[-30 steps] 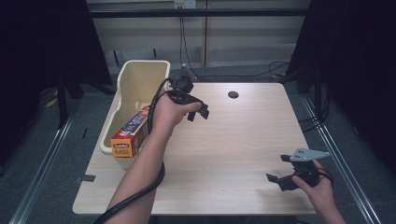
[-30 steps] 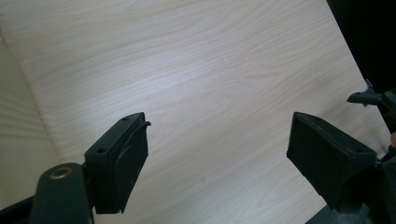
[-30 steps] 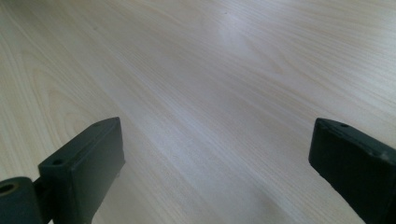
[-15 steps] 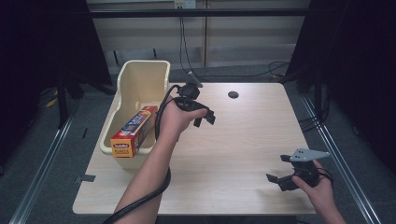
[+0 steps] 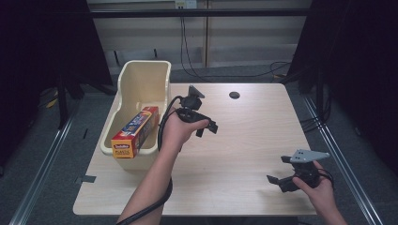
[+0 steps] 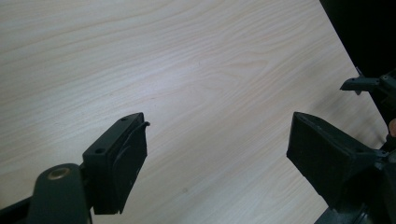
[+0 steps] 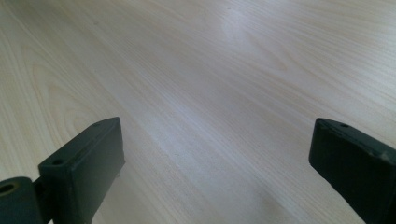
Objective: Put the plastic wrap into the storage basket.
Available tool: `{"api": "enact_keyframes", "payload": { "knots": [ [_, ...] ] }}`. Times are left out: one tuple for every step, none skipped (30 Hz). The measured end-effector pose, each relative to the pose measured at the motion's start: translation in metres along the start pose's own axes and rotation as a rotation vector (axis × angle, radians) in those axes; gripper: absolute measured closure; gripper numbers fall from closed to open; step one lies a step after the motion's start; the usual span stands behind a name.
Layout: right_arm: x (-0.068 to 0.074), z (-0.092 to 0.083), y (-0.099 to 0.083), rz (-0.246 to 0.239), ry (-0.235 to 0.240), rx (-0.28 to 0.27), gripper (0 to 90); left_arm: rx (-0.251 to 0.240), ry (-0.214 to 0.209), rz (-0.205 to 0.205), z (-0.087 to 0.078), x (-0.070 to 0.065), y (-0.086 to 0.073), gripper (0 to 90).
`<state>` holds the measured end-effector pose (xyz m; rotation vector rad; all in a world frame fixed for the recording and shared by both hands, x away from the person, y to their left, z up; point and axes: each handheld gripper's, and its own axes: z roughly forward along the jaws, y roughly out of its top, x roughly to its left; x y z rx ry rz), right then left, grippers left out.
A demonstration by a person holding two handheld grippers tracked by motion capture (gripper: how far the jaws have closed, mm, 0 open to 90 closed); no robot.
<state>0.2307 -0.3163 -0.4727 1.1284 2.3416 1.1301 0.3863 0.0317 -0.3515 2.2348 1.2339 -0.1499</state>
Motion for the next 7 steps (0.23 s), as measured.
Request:
{"api": "enact_keyframes", "payload": {
  "knots": [
    [0.0002, 0.0001, 0.0000, 0.002, 0.004, 0.002, 3.1, -0.002, -0.006, 0.002, 0.0021, 0.0010, -0.0013, 19.5],
    [0.0005, 0.0003, 0.0001, 0.002, 0.003, 0.003, 3.1, 0.000, -0.010, 0.000, 0.0029, 0.0014, -0.0018, 19.5],
    [0.0004, 0.0007, 0.0001, -0.003, 0.004, 0.003, 3.1, 0.006, -0.012, 0.011, 0.0039, 0.0026, -0.0026, 19.5],
    [0.0006, 0.0010, -0.0001, -0.004, 0.002, 0.005, 3.1, -0.003, -0.010, -0.001, 0.0055, 0.0022, -0.0033, 19.5],
    [0.0006, 0.0013, -0.0003, -0.003, 0.000, 0.006, 3.0, -0.002, -0.011, 0.009, 0.0062, 0.0028, -0.0038, 19.5],
    [0.0007, 0.0016, -0.0005, 0.001, 0.006, 0.008, 3.0, 0.004, -0.015, 0.018, 0.0066, 0.0033, -0.0043, 19.5],
    [0.0007, 0.0019, -0.0008, -0.001, 0.011, 0.012, 3.0, -0.010, -0.016, 0.010, 0.0082, 0.0029, -0.0052, 19.4]
  ]
}}
